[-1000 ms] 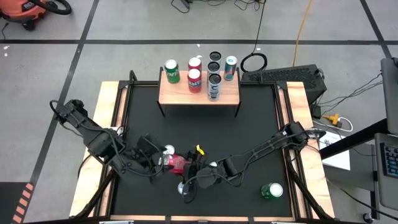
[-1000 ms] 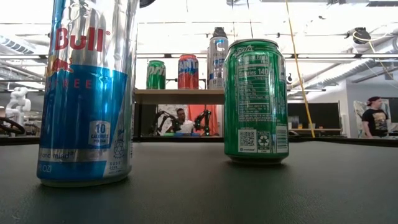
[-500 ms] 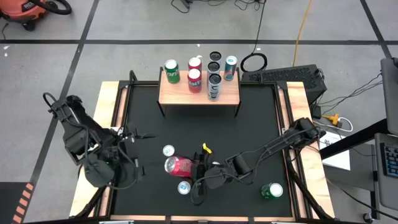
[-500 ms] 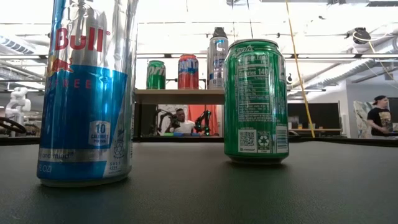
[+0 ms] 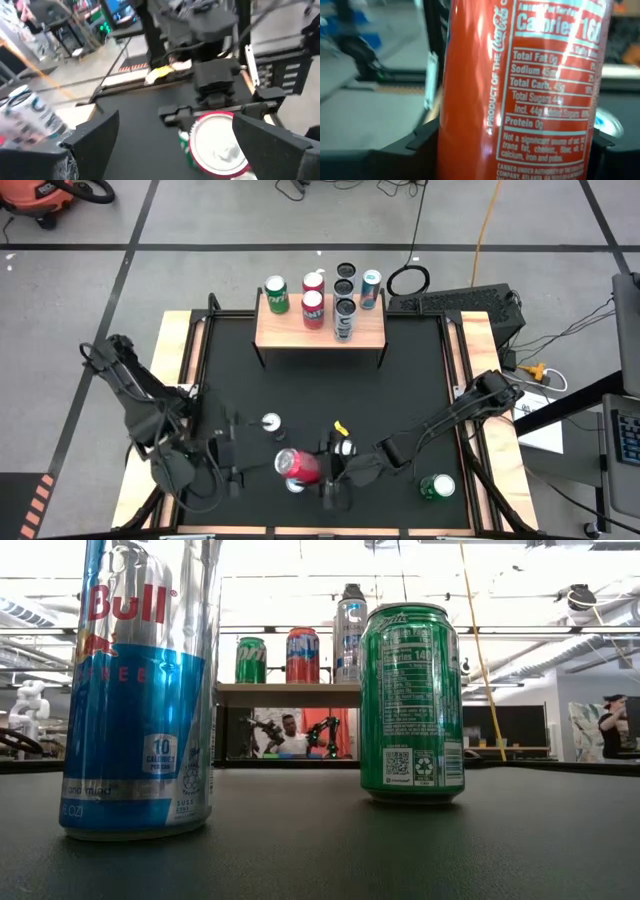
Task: Place canned beverage on shelf
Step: Put the orange soda can on the shelf aligned with the other orange soda can
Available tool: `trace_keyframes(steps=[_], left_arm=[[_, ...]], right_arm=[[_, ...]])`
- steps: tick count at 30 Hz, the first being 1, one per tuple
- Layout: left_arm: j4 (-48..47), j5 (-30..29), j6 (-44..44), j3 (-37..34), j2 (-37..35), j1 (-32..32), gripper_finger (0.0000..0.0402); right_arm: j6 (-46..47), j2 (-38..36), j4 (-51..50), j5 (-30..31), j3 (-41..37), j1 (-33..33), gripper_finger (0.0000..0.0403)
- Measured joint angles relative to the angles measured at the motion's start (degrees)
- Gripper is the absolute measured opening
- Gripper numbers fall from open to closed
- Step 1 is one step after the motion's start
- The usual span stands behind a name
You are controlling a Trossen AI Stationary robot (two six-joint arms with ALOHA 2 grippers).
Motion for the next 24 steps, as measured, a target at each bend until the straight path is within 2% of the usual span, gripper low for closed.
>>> trace_keyframes(steps=[5,8,11,13,17,21,24], left_arm=[[22.3,1.5,13.3,-6.8,0.0,0.0,0.0391],[25.1,5.0,15.7,-7.2,0.0,0.0,0.0391],[25.1,6.1,15.0,-7.2,0.0,0.4,0.0391],[25.1,6.2,14.0,-7.3,0.0,1.2,0.0391],[27.0,10.0,13.6,-7.3,0.1,3.9,0.0391],[30.9,18.2,13.6,-7.3,0.2,6.5,0.0391],[31.8,19.6,13.6,-7.3,0.2,7.9,0.0391]], right_arm=[[-4.3,0.0,16.5,-3.8,-6.9,-0.5,0.0281],[-5.4,0.0,28.1,-6.5,-12.2,-1.1,0.0281],[-5.9,0.0,39.2,-9.0,-16.4,-1.9,0.0281],[-7.9,0.0,44.7,-12.9,-17.9,-2.5,0.0281],[-10.7,0.0,47.4,-24.2,-18.0,-4.5,0.0281],[-11.1,0.0,47.3,-34.4,-16.8,-7.6,0.0281],[-10.1,0.0,48.0,-38.0,-16.8,-10.0,0.0281]])
